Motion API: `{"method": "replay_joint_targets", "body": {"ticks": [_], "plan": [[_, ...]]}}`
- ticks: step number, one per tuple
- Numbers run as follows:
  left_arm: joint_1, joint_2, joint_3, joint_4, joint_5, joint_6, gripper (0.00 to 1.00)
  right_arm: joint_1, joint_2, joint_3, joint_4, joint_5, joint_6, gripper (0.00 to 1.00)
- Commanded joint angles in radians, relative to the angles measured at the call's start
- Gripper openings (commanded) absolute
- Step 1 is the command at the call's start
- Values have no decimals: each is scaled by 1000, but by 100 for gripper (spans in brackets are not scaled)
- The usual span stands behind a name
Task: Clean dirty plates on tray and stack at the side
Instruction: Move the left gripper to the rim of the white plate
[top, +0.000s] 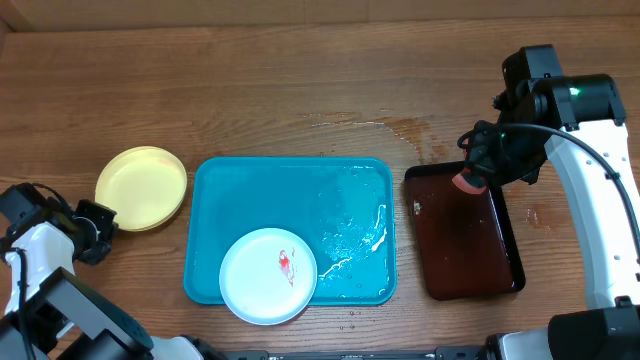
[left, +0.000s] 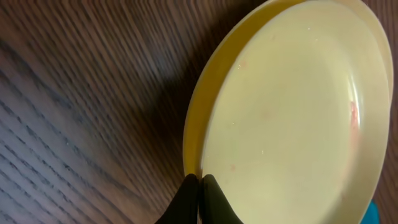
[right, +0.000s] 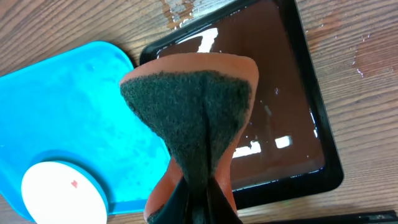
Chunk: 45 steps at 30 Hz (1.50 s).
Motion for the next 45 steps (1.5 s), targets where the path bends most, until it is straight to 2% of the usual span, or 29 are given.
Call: {"method": "replay_joint_targets", "body": {"ticks": [1, 5, 6, 7, 8, 9, 11, 15, 21, 24, 27, 28, 30, 31, 32, 34, 40, 45], "plan": [[0, -2, 3, 25, 25, -14, 4, -3, -6, 0, 0, -8, -3, 4], [0, -2, 4, 36, -11, -14, 5, -3, -6, 0, -8, -8, -3, 4], [0, -2, 4, 36, -8, -14, 18, -3, -6, 0, -7, -8, -3, 4], [-2, -2, 4, 38, -6, -14, 37, -3, -6, 0, -6, -8, -3, 4], [-2, -2, 5, 39, -7, -14, 50, -3, -6, 0, -7, -8, -3, 4], [-2, -2, 5, 39, -7, -14, 58, -3, -6, 0, -7, -8, -4, 4], [-2, -2, 10, 38, 0, -13, 65, -2, -6, 0, -8, -8, -4, 4], [-7, -11, 45, 10, 55, 6, 63, -3, -6, 0, -7, -8, -4, 4], [-100, -122, 185, -131, 33, 55, 58, -3, -6, 0, 18, -7, -4, 4], [-195, -187, 248, -218, 6, 95, 56, -3, -6, 0, 38, 13, 3, 4], [-329, -233, 280, -290, -51, 140, 56, -3, -6, 0, 38, 113, 53, 4], [-434, -246, 286, -330, -111, 160, 56, -3, -6, -1, 36, 145, 54, 4], [-553, -244, 286, -372, -147, 181, 56, -3, -6, -5, 33, 150, 54, 4], [-604, -240, 285, -389, -150, 190, 55, -3, -6, -11, 32, 150, 54, 4], [-713, -227, 285, -420, -150, 200, 54, -3, -6, -37, 32, 150, 54, 4], [-817, -215, 285, -452, -162, 204, 54, -3, -6, -88, 42, 150, 54, 4], [-964, -209, 285, -578, -165, 155, 60, -3, -6, -328, 171, 149, 77, 4], [-981, -210, 266, -671, -171, 70, 56, -3, -6, -438, 266, 97, 80, 4]]}}
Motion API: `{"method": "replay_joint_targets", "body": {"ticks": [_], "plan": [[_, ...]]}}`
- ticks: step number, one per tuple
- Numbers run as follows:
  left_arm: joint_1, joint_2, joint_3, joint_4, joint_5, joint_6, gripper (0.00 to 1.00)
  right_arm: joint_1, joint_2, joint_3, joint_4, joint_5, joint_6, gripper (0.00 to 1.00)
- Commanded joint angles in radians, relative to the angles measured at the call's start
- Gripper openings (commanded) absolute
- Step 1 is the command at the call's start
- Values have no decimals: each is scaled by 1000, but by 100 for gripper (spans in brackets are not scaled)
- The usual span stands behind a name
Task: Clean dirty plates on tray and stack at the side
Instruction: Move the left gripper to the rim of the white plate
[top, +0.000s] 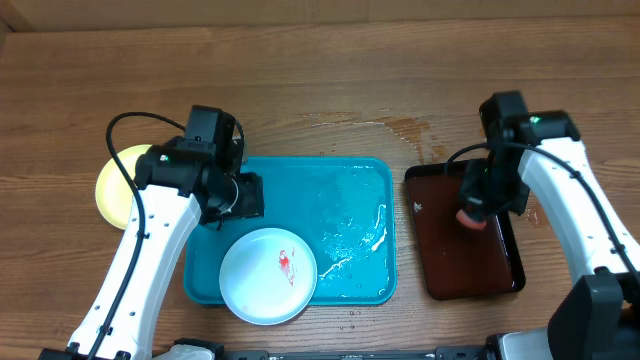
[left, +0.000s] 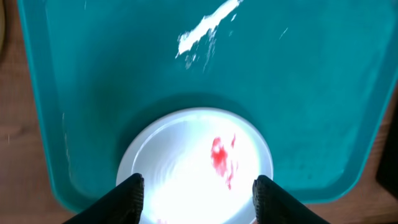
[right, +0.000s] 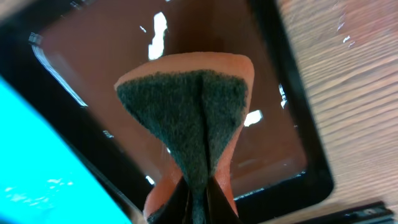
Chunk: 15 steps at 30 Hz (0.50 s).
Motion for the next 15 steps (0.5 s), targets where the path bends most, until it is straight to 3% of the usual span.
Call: {"method": "replay_joint_targets", "body": {"ticks": [1, 6, 15], "plan": [[-6, 2, -27, -50, -24, -93, 54, -3, -9, -44, 44, -30, 16, 4], [-9, -38, -144, -71, -16, -175, 52, -3, -9, -46, 60, -29, 12, 4], [-9, -191, -364, -48, 48, -252, 56, -3, -9, -46, 66, -30, 12, 4]]}}
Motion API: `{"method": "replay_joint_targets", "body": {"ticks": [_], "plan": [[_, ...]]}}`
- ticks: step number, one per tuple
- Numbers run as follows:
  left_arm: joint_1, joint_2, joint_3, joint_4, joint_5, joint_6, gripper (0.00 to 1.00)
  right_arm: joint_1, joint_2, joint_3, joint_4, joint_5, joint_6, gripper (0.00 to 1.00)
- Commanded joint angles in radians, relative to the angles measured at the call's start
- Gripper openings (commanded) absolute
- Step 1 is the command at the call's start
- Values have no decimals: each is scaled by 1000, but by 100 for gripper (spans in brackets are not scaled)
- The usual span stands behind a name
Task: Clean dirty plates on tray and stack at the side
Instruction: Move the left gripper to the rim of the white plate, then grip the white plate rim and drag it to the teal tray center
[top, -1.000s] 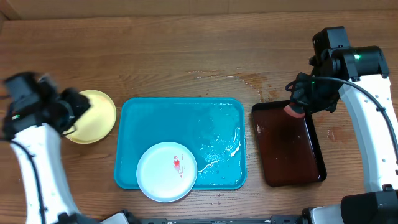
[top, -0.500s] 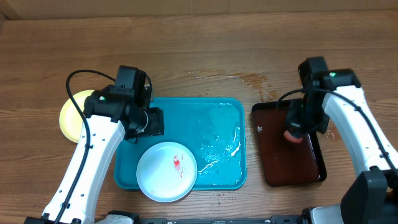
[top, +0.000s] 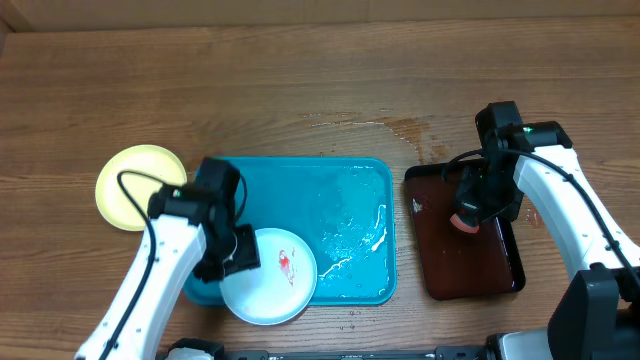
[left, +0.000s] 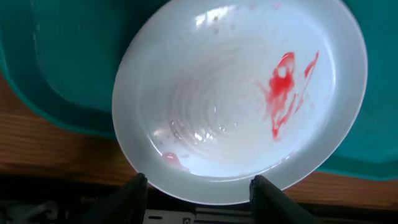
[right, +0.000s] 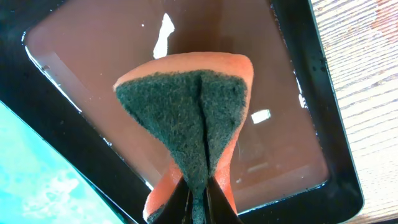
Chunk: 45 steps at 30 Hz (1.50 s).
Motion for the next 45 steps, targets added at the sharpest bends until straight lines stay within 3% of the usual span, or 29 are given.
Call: {"method": "replay_joint_targets", "body": {"ticks": [1, 10, 18, 21, 26, 36, 41, 43, 45], "plan": [[-8, -91, -60, -8, 33, -82, 56, -3, -9, 1, 2, -6, 4, 4], [-7, -172, -253, -15, 65, -239, 60, -3, -9, 1, 2, -17, -3, 4], [-7, -172, -302, -10, 65, -319, 44, -3, -9, 1, 2, -17, -5, 4], [-7, -171, -327, -6, 71, -364, 52, -3, -9, 1, 2, -21, -19, 4], [-6, -171, -365, 35, 71, -404, 45, -3, -9, 1, 2, -22, -19, 4], [-6, -169, -376, 123, 65, -477, 42, -3, -9, 1, 2, -22, -23, 4], [-6, -168, -378, 158, 46, -492, 27, -3, -9, 1, 2, -21, -23, 4], [-6, -163, -378, 169, 45, -499, 4, -3, -9, 1, 1, -21, -23, 4], [-6, -151, -378, 174, 40, -499, 4, -3, -9, 1, -1, -21, -23, 4]]}}
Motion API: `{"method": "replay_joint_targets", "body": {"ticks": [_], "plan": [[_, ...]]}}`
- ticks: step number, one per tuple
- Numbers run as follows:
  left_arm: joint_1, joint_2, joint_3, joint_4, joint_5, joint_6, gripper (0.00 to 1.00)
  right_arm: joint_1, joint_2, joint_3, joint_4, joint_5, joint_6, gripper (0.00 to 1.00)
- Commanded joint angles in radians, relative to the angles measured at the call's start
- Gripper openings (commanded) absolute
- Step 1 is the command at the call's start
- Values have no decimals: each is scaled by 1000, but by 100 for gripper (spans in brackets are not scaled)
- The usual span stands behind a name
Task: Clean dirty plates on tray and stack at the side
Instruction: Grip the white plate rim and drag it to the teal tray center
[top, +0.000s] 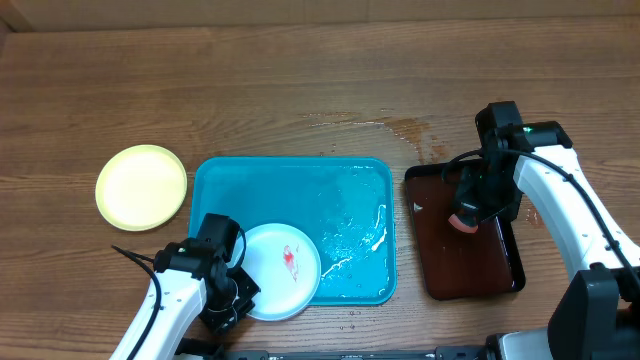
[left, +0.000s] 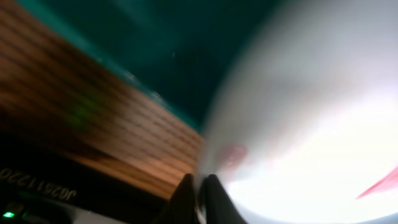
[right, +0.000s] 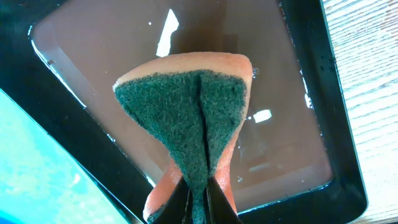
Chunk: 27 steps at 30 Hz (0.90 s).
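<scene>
A white plate (top: 285, 270) with a red smear lies in the front left corner of the blue tray (top: 340, 200). My left gripper (top: 232, 298) is at the plate's near left edge, shut on its rim (left: 208, 168); the left wrist view is blurred. A clean yellow plate (top: 141, 187) sits on the table left of the tray. My right gripper (top: 468, 212) is shut on an orange sponge with a green scouring face (right: 193, 112), folded between the fingers, over the black tray of brown water (top: 500, 270).
Soapy white streaks and water lie on the right half of the blue tray. A wet patch (top: 395, 128) marks the wood behind the trays. The table's front edge runs just below the left arm.
My left gripper was open over the white plate's near edge; now it is lower and shut on the rim, and the plate has shifted slightly right. The right arm with the sponge has barely moved.
My left gripper was shut by the yellow plate at the far left while the right held the sponge above the black tray. Then the left stood open over the blue tray, then over the white plate. Now it grips that plate's rim; the sponge stays over the water.
</scene>
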Motion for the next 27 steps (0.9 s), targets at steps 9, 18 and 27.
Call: {"method": "replay_joint_targets", "body": {"ticks": [9, 18, 27], "plan": [[-6, 63, 1, 156, -13, 96, 4, -3, -9, 1, -6, -3, -8, 4], [-6, 88, 152, 211, -153, 319, 4, -3, -9, 1, 21, -2, -35, 4], [-7, 302, 278, 266, -175, 478, 4, -3, -9, 1, 53, -5, -57, 4]]}}
